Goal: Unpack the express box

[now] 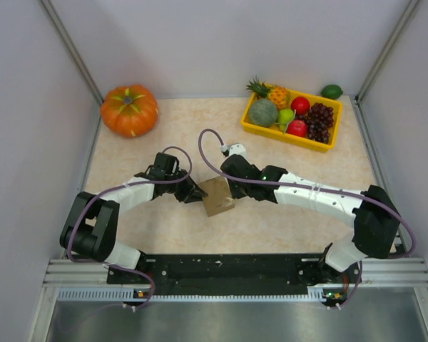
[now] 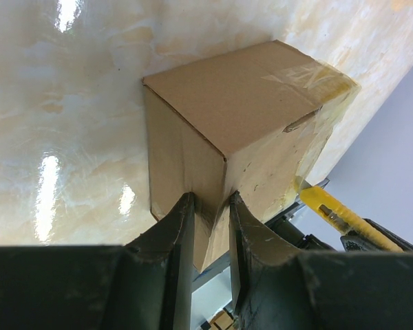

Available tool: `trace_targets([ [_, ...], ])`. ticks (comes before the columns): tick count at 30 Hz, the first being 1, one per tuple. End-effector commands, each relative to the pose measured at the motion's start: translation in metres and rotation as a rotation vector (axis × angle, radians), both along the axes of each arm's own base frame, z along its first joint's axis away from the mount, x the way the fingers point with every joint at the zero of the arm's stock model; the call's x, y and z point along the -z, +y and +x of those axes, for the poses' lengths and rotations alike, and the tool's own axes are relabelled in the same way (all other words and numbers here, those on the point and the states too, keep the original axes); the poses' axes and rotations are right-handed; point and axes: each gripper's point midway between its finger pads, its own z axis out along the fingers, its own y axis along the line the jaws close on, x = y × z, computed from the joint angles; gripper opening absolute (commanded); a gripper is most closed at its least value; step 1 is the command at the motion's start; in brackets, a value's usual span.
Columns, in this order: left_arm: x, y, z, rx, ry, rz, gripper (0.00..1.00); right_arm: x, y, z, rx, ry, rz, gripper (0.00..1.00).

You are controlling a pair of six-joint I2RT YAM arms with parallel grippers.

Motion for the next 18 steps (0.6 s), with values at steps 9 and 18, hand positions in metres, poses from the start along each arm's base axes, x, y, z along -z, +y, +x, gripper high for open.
trace_targets([
  [9, 0.026, 0.025, 0.004, -0.116, 0.040, 0.135, 0.00, 0.006, -0.006, -0.028, -0.026, 0.129, 0.013, 0.00],
  [18, 0.020, 0.018, 0.006, -0.101, 0.012, 0.086, 0.00, 0.033, -0.008, -0.024, -0.021, 0.140, -0.054, 0.00],
])
